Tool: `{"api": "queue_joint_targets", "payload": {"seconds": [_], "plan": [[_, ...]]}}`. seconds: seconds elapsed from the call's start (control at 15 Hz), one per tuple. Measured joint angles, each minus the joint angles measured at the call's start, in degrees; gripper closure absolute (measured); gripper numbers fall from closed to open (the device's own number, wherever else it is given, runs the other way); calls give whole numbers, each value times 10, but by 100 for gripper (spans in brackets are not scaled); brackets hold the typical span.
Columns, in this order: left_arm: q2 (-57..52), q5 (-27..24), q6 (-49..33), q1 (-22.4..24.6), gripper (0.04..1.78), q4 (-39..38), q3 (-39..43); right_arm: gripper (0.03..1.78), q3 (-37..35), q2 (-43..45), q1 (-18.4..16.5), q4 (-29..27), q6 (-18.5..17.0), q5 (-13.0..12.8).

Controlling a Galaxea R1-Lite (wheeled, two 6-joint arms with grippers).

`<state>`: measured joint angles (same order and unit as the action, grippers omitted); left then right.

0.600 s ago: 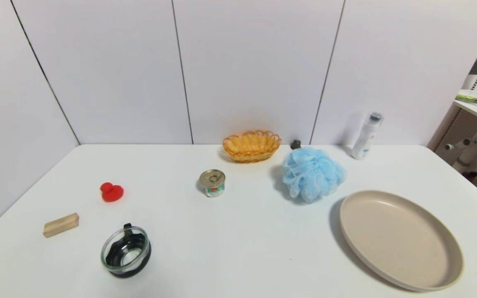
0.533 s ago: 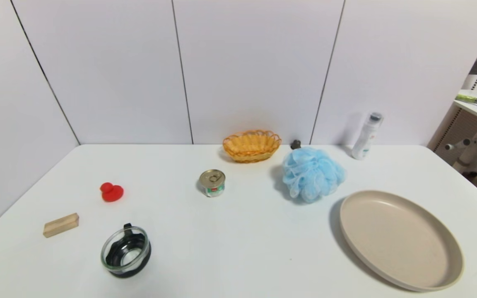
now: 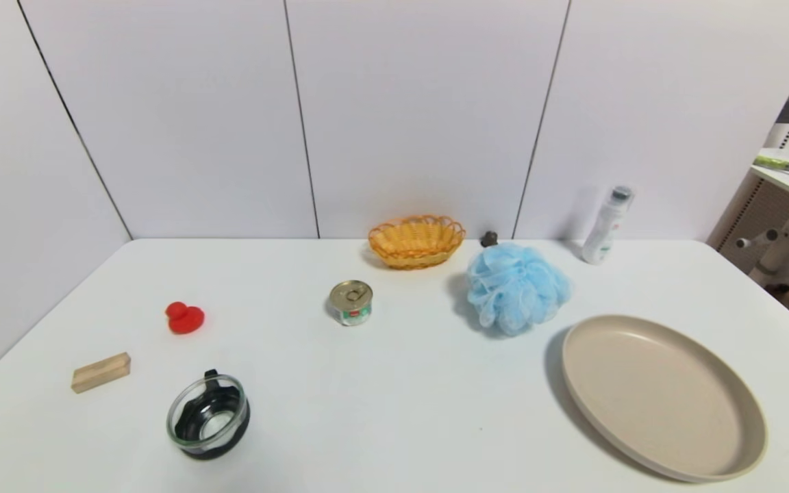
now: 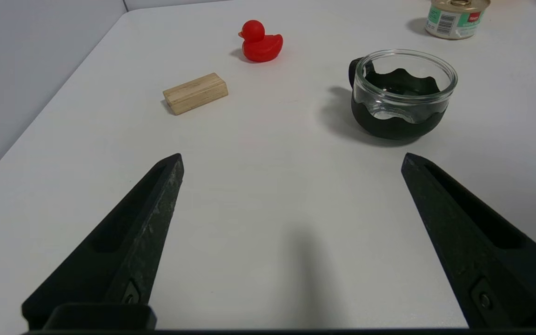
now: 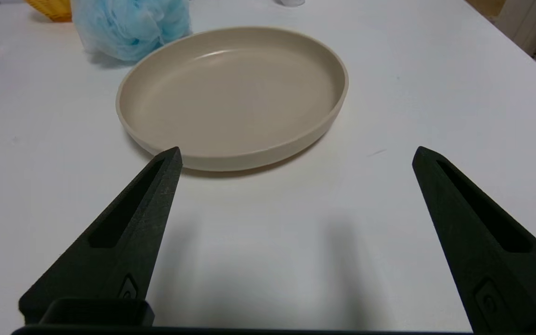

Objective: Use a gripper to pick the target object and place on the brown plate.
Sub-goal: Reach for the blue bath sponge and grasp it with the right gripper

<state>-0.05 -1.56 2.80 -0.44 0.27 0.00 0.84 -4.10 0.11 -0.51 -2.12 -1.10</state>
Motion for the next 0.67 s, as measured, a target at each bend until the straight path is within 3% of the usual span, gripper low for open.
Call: {"api": "queue_joint_targets", "payload": {"seconds": [0.2,0.47,0.67], "plan": [[0,0,0,0,13,0,0,10,71,-68,13,-13,-6,3],[0,0,0,0,13,0,0,10,222,-199,41,-46,-16,4],[0,0,0,0,13,0,0,10,321,-316,68,-69,-16,23]]}}
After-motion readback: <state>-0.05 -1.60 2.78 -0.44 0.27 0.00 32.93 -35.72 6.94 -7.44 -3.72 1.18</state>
